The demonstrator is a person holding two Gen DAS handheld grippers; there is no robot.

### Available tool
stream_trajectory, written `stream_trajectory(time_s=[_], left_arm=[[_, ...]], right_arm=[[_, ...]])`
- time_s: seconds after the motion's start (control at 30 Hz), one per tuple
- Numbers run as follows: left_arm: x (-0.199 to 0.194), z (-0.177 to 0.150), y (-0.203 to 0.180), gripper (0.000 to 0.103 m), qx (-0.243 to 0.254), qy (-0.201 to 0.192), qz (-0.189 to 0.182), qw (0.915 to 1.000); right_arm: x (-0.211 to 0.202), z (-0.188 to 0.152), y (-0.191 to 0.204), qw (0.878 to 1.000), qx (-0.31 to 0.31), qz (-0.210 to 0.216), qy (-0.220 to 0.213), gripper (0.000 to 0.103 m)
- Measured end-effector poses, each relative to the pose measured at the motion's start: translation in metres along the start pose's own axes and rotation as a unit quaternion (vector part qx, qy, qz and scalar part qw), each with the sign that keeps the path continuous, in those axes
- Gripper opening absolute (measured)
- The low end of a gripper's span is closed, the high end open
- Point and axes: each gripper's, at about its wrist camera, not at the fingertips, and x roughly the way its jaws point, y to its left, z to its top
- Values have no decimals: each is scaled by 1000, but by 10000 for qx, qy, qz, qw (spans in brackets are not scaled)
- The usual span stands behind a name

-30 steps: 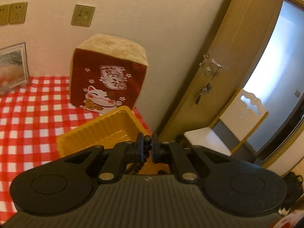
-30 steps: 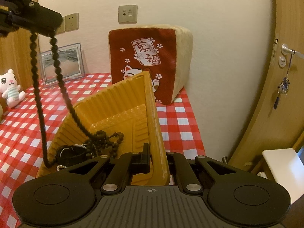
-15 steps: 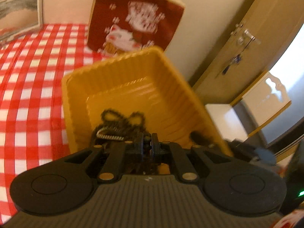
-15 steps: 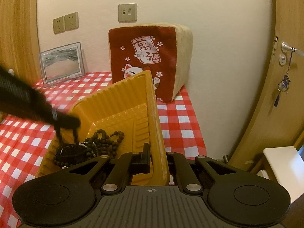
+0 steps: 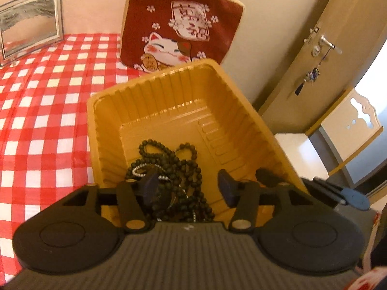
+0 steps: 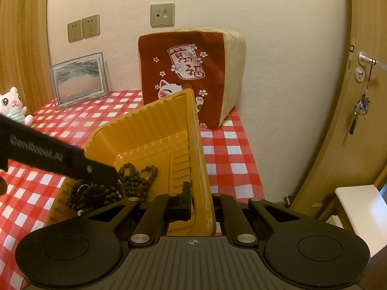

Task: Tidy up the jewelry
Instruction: 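Open the right tool off the tray rim while withdrawing the left tool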

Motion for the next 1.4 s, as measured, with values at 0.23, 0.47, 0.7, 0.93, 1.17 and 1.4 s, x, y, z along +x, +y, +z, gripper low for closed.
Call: stream_trajectory(time_s=[0.23, 0.47, 0.7, 0.93, 1.17, 1.4], left_arm=[[-19, 10, -4, 71, 56, -266, 60, 9996], [-38, 14, -1, 72, 109, -505, 289, 9982], [-57, -1, 8, 73, 63, -624, 815, 9947], [-76, -27, 10, 74, -225, -660, 1408, 9876], [-105, -60, -7, 92, -293, -879, 2288, 9691], [-131, -96, -28, 92, -386, -821, 2850, 9542]], right_arm=[[0, -1, -1, 10000, 31, 8, 19, 5], [4, -3, -6, 9999, 134, 38, 97, 5], [17, -11, -23, 9979, 497, 160, 392, 5], [34, -14, -47, 9912, 955, 435, 810, 5], [33, -11, -61, 9921, 801, 712, 650, 77], [16, 5, -72, 9947, 566, 787, 342, 90]])
